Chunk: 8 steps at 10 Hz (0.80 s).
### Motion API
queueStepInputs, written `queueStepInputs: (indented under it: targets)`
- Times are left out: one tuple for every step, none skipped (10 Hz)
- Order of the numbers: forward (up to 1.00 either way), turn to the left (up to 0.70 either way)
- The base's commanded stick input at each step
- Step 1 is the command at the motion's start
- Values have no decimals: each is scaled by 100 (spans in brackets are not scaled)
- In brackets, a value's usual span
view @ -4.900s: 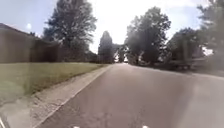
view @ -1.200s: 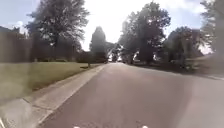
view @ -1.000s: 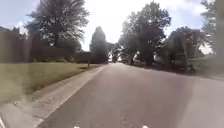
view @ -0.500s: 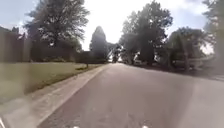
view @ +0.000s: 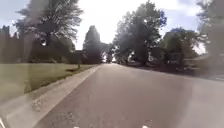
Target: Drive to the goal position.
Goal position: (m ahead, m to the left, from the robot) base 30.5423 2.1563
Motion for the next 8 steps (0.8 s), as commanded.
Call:
queueStepInputs:
  targets:
    - [100,0]
    - [100,0]
    - [100,0]
    - [100,0]
    - [100,0]
    - [100,0]
    - [100,0]
    - [100,4]
